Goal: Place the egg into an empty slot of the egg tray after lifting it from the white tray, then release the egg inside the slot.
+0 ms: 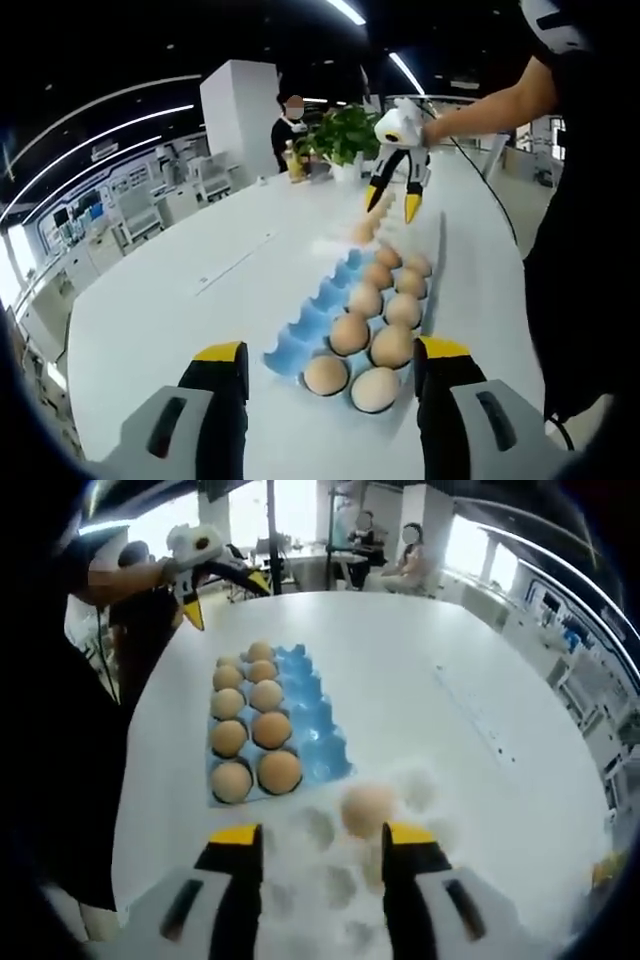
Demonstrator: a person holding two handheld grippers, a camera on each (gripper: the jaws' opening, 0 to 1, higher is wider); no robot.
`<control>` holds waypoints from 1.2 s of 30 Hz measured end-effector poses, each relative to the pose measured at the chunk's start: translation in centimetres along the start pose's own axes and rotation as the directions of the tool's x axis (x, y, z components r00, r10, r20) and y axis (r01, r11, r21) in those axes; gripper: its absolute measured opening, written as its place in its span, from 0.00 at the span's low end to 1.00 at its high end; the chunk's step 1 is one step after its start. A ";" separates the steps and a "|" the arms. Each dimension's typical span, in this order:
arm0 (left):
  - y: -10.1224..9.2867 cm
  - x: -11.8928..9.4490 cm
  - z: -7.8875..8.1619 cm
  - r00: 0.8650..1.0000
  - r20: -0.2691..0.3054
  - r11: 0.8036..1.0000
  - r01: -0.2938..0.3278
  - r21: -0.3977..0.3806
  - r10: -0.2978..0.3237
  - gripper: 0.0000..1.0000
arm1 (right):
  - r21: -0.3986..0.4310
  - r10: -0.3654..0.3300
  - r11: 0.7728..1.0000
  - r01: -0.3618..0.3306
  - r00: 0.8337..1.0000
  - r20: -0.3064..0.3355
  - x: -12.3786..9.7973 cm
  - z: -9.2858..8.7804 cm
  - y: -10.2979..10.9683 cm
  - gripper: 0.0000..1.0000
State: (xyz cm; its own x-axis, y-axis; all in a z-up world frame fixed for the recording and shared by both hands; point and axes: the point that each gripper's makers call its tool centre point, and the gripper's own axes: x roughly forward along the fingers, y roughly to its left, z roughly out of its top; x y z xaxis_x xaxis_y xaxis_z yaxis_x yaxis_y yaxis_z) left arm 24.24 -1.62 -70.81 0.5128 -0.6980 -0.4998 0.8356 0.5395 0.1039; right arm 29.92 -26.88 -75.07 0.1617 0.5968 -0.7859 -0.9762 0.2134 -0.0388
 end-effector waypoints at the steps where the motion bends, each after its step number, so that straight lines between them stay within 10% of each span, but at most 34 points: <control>1: 0.0 0.1 0.0 1.000 -0.004 1.000 -0.001 0.001 0.001 0.68 | -0.009 -0.010 1.000 0.010 1.000 0.008 0.1 0.1 -0.3 0.49; 12: 0.0 0.0 0.2 1.000 -0.003 1.000 -0.002 0.002 0.002 0.68 | -0.034 -0.127 0.991 0.129 0.990 0.059 1.9 2.3 -4.0 0.36; 36: 0.5 -0.1 -0.4 1.000 -0.011 1.000 -0.016 -0.019 0.016 0.65 | -0.013 0.058 0.998 -0.061 0.981 -0.185 5.0 -0.9 -3.7 0.27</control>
State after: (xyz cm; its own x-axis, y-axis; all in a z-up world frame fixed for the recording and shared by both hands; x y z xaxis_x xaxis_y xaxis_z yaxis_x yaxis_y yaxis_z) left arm 24.58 -1.09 -71.05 0.5235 -0.6843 -0.5077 0.8234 0.5594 0.0950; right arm 34.21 -25.39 -79.36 0.0755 0.4543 -0.8877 -0.9860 0.1667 0.0015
